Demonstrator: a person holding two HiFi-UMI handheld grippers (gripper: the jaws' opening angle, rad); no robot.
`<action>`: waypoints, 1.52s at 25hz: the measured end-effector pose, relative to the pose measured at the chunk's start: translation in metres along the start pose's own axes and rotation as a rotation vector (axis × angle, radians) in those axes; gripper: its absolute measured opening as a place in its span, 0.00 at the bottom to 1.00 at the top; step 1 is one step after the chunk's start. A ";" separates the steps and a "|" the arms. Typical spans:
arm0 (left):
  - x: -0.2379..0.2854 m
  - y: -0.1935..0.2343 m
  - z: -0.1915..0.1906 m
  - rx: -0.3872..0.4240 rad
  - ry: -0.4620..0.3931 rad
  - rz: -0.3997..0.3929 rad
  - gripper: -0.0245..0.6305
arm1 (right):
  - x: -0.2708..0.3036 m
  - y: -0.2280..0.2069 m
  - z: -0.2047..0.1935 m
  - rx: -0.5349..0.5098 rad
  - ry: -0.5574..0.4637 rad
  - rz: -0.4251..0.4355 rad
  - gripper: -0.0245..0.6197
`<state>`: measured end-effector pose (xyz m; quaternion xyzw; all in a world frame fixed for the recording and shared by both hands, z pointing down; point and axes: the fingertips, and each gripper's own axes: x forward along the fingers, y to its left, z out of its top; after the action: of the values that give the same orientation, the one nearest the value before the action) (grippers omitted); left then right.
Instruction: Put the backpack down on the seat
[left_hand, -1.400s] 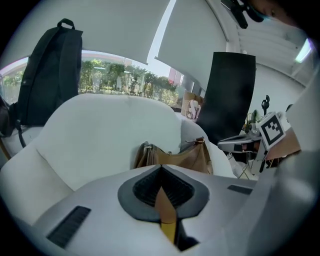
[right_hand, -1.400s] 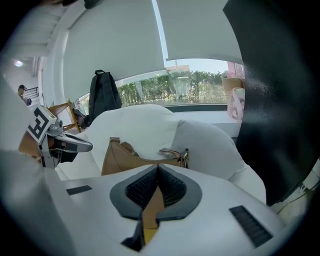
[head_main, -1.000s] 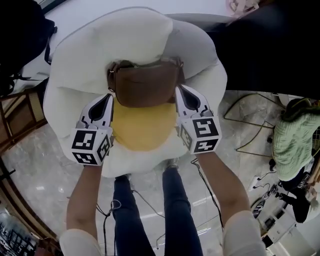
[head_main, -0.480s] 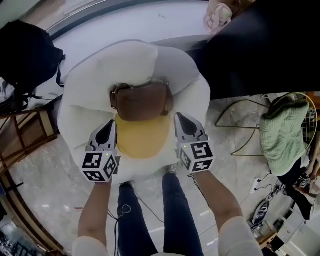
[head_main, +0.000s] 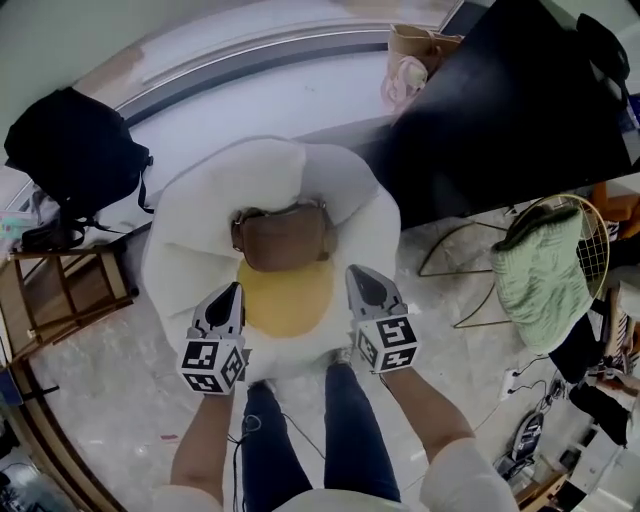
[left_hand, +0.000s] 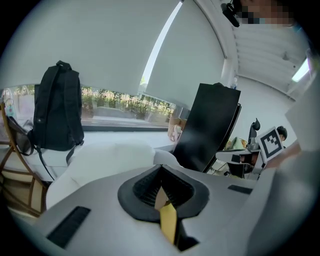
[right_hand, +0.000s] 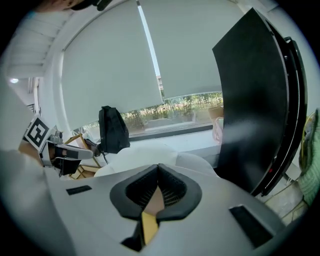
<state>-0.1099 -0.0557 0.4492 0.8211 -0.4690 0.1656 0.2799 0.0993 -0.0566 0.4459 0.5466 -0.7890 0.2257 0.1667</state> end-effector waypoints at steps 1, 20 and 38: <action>-0.008 -0.005 0.006 -0.004 -0.008 -0.005 0.09 | -0.007 0.003 0.007 0.007 -0.007 0.000 0.09; -0.118 -0.073 0.080 0.060 -0.044 -0.037 0.09 | -0.116 0.059 0.108 -0.066 -0.077 0.042 0.09; -0.215 -0.133 0.137 0.115 -0.186 -0.129 0.09 | -0.210 0.121 0.162 -0.056 -0.195 0.106 0.09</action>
<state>-0.1025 0.0587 0.1859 0.8762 -0.4288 0.0968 0.1977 0.0566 0.0582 0.1816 0.5187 -0.8352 0.1579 0.0921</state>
